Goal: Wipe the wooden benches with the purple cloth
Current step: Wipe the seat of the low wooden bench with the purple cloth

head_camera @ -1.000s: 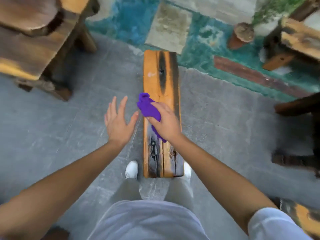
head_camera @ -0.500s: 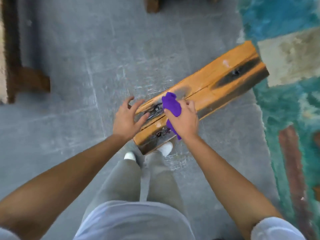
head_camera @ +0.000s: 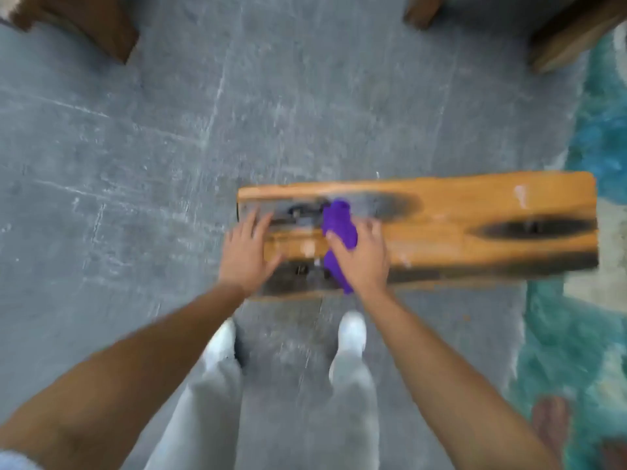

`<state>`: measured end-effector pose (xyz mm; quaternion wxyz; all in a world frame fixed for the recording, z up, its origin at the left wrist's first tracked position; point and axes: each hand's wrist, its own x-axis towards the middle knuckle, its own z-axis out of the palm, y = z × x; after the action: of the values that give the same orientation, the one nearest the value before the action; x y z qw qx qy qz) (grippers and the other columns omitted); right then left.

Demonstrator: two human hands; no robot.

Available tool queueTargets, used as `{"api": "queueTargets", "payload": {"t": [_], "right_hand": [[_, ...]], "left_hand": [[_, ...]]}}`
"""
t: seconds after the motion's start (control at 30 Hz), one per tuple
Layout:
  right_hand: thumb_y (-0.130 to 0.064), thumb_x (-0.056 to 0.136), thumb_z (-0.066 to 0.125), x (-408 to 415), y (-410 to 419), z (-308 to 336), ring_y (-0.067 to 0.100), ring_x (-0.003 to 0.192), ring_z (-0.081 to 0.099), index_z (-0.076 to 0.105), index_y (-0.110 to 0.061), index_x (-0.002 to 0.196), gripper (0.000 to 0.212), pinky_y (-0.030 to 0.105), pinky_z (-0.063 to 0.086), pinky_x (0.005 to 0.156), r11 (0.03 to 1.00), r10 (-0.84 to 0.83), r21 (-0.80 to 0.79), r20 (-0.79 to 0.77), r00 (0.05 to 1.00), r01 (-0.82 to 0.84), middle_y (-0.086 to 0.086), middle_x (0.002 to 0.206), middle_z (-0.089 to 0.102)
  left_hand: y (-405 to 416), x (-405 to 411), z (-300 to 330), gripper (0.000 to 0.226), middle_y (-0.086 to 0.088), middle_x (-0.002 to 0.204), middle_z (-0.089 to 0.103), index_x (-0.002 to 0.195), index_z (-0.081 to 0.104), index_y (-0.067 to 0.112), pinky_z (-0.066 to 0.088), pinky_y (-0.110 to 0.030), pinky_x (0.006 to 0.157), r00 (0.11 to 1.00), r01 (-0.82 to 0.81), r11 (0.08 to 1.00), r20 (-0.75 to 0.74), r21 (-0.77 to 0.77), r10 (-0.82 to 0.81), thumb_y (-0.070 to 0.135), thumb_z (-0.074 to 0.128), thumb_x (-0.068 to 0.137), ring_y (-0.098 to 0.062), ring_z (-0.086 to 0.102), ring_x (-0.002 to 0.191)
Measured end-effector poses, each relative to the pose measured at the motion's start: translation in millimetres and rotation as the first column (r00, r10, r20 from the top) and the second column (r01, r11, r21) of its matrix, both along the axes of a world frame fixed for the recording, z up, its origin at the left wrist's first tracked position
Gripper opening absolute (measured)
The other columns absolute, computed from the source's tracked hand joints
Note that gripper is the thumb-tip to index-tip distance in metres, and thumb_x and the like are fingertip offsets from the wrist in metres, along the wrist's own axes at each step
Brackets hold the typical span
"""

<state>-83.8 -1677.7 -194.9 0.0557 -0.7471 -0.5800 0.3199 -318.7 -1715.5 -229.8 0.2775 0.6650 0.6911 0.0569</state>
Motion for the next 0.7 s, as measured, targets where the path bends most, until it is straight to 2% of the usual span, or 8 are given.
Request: {"api": "queueTargets", "payload": {"t": [0.07,0.17,0.23,0.33,0.37,0.47,0.63,0.7], "right_hand": [[-0.055,0.084,0.071,-0.7,-18.2,-22.5,0.031,0.110,0.064,0.063,-0.030,0.128,0.051,0.040,0.053,0.088,0.999,0.043,-0.007,0.025,0.999,-0.043,0.001,0.127,0.054],[-0.055,0.081,0.074,-10.2,63.4,-76.5,0.024,0.115,0.061,0.057,-0.034,0.135,0.060,0.040,0.054,0.088,0.992,0.096,0.085,-0.079,0.992,-0.089,-0.004,0.133,0.048],[-0.053,0.081,0.073,8.3,108.0,-104.3,0.027,0.118,0.058,0.056,-0.032,0.137,0.061,0.042,0.053,0.090,0.961,0.231,0.157,-0.016,0.973,-0.226,-0.001,0.139,0.046],[-0.055,0.086,0.068,66.1,119.1,-137.5,0.039,0.130,0.051,0.058,-0.025,0.137,0.060,0.048,0.043,0.105,0.881,0.359,0.223,0.256,0.898,-0.416,0.014,0.150,0.046],[-0.057,0.088,0.064,90.7,127.7,-141.8,0.040,0.139,0.044,0.056,-0.024,0.141,0.062,0.052,0.036,0.112,0.861,0.362,0.227,0.355,0.862,-0.455,0.017,0.155,0.043],[-0.054,0.097,0.048,104.5,118.2,-170.7,0.038,0.155,0.022,0.043,-0.019,0.154,0.067,0.057,0.020,0.124,0.817,0.422,0.202,0.430,0.798,-0.541,0.019,0.166,0.029],[-0.047,0.104,0.039,25.3,84.6,-191.2,0.036,0.158,0.013,0.029,-0.014,0.161,0.067,0.056,0.013,0.127,0.791,0.488,0.189,0.378,0.787,-0.582,0.016,0.170,0.020],[-0.047,0.104,0.036,-5.3,81.6,-191.5,0.035,0.158,0.013,0.030,-0.016,0.161,0.065,0.056,0.013,0.127,0.703,0.588,0.201,0.374,0.717,-0.682,0.017,0.169,0.022]], "left_hand": [[-41.2,3.4,-31.5,0.077,-0.013,0.160,0.034,0.152,0.037,0.020,0.040,-0.056,0.109,0.999,0.048,0.998,-0.011,-0.041,-0.048,0.066,0.047,0.092,-0.038,0.045,0.138],[7.6,-6.8,-95.8,0.081,-0.010,0.163,0.030,0.152,0.037,0.019,0.035,-0.058,0.113,0.994,-0.059,0.997,-0.088,0.043,0.063,0.072,0.037,0.090,-0.038,0.039,0.143],[41.2,14.7,-132.5,0.083,-0.013,0.164,0.028,0.152,0.039,0.015,0.028,-0.059,0.117,0.980,-0.151,0.984,-0.115,0.090,0.161,0.067,0.044,0.088,-0.037,0.031,0.148],[36.0,53.2,-160.2,0.085,-0.017,0.165,0.023,0.153,0.035,0.008,0.017,-0.057,0.122,0.966,-0.208,0.968,-0.128,0.141,0.226,0.063,0.053,0.090,-0.036,0.018,0.153],[37.2,62.8,-157.8,0.088,-0.017,0.166,0.020,0.154,0.031,0.007,0.015,-0.056,0.123,0.969,-0.209,0.970,-0.103,0.125,0.222,0.063,0.054,0.091,-0.035,0.013,0.155],[5.4,62.4,-170.1,0.094,-0.016,0.168,0.012,0.156,0.024,0.003,0.013,-0.057,0.124,0.962,-0.220,0.975,-0.156,0.041,0.224,0.068,0.047,0.092,-0.034,0.005,0.156],[10.0,65.5,-160.8,0.102,-0.012,0.169,-0.001,0.159,0.015,0.005,0.008,-0.054,0.125,0.982,-0.170,0.980,-0.104,-0.100,0.160,0.062,0.060,0.088,-0.031,-0.006,0.156],[17.0,72.0,-157.9,0.105,-0.010,0.169,-0.005,0.160,0.011,0.006,0.007,-0.051,0.125,0.985,-0.160,0.978,-0.081,-0.133,0.150,0.061,0.063,0.087,-0.028,-0.008,0.156]]}}
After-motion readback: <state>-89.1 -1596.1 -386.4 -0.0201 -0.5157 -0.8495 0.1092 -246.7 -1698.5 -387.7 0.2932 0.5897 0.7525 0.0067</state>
